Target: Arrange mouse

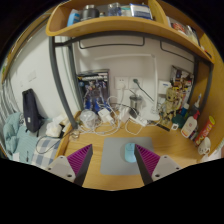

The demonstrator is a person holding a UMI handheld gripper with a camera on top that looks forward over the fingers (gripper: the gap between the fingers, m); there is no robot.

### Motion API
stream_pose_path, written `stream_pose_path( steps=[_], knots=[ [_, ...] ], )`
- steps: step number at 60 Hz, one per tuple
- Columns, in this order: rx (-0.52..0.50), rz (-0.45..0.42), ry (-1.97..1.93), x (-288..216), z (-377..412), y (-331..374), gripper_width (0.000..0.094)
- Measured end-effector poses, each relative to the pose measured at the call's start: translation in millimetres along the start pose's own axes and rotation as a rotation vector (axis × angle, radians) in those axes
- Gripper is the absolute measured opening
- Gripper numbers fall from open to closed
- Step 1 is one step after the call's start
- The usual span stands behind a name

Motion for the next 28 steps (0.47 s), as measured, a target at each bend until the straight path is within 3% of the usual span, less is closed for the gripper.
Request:
stream_pose_path(
  steps=[7,28],
  knots=[
    [-0.029,-0.023,0.001,-4.5,9.5,17.9,0.0833],
    [0.014,-0.091,0.001,-15.6,1.8,46.8,0.0829]
  ],
)
Point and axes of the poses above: the point between the fingertips, and its own axes, seen from behind it with the camera up: z to the left, x down, y backward, against the way the camera looks, the point moved 6 cm from there along y, backward, against the way the camera looks, and after that the axes turned 3 degrees about -y, right-handed, at the moved point
